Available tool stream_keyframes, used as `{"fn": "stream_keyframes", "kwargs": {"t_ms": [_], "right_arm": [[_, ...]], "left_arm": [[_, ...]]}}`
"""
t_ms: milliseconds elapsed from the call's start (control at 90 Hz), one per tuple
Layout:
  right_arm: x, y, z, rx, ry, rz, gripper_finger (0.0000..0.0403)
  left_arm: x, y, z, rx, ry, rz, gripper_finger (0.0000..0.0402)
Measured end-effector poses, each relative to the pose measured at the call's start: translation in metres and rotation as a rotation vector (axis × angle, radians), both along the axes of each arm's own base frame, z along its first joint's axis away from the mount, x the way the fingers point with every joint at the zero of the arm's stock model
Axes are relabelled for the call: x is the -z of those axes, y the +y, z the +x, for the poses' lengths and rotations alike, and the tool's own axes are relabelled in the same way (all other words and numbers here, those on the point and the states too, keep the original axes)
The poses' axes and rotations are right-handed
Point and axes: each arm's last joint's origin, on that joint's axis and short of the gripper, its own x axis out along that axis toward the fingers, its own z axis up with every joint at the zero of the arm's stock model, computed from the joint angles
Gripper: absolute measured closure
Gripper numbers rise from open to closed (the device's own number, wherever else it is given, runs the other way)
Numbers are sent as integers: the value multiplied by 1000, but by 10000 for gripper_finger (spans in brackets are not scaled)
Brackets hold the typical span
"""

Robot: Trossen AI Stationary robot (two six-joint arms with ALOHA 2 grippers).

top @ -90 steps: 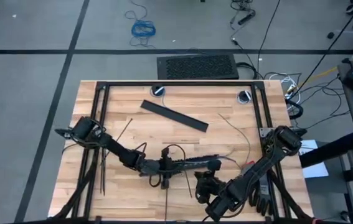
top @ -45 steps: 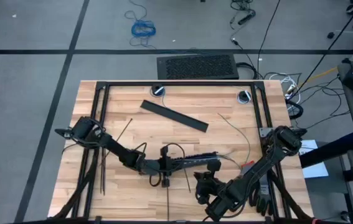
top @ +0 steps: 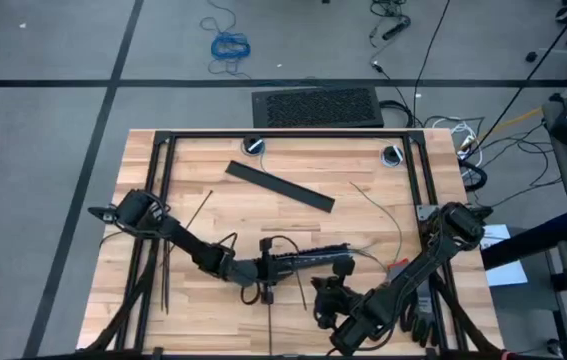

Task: Ziptie cables
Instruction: Put the zip tied cable wire into the black cable duct

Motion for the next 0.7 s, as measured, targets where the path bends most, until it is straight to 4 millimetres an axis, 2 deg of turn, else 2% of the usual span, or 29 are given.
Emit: {"fn": "stream_keyframes", "kwargs": {"t_ms": [411, 700], "right_arm": [[0, 0, 1, -2, -3, 2, 374], [0, 1, 1, -6, -6, 5, 374]], "left_arm": [[6, 9, 0, -61, 56, 39, 317], [9, 18, 2, -96, 98, -19, 317]]}}
